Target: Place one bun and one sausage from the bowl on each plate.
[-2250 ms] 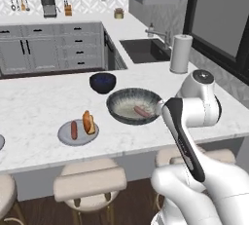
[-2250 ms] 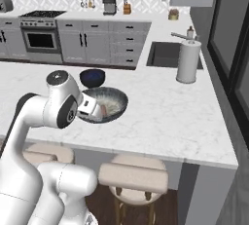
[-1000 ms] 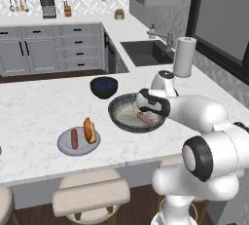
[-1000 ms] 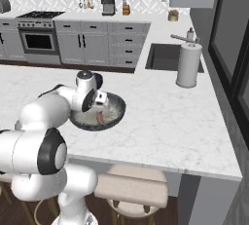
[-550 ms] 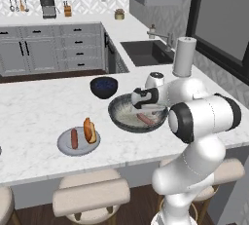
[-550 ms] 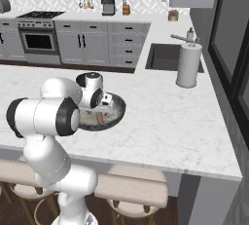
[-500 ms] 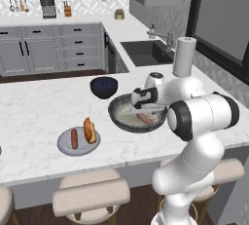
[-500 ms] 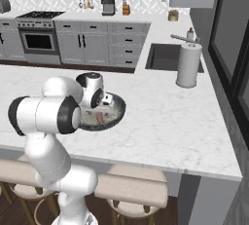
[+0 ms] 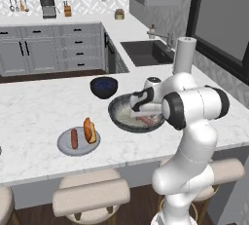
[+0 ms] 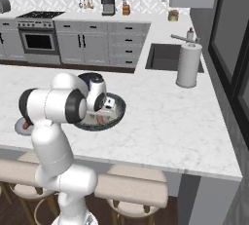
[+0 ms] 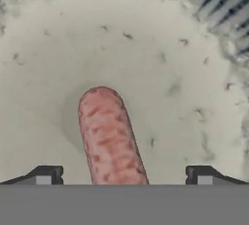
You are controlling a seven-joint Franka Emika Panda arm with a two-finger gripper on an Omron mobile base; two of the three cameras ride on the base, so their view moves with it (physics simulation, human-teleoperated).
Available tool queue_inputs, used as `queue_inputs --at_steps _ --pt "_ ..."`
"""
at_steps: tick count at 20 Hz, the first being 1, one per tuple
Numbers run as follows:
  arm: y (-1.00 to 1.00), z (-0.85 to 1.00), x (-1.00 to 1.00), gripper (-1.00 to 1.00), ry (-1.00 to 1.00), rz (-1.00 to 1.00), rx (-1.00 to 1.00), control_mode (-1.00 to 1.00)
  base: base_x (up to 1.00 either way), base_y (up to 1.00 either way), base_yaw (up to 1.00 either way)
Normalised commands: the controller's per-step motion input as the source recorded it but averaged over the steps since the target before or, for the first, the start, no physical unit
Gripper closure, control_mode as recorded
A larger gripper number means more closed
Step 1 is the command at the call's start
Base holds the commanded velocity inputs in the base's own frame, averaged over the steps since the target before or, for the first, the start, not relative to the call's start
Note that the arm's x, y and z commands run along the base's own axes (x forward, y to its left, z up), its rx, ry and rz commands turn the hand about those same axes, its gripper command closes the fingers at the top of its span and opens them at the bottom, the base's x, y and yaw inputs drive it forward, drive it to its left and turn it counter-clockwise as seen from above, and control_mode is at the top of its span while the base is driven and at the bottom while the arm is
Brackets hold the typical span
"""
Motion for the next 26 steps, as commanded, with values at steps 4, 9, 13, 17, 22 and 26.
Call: queue_inputs --at_steps 4,9,13,17,22,26 --pt "0.00 -0.06 0.00 1.00 0.00 0.00 0.00 -1.00 0.00 0.00 0.00" --pt "-0.03 0.17 0.00 1.00 0.00 0.00 0.00 -1.00 0.00 0.00 0.00" --pt "-0.17 0.76 -0.22 1.00 0.00 0.00 0.00 -1.00 0.00 0.00 0.00" --pt "-0.07 0.93 -0.51 1.00 -0.01 -0.01 0.00 -1.00 0.00 0.00 0.00" --pt "0.05 0.68 -0.73 1.00 -0.02 -0.14 0.00 -1.00 0.00 0.00 0.00" --pt "-0.15 0.30 -1.00 1.00 -0.01 -0.28 0.00 -1.00 0.00 0.00 0.00"
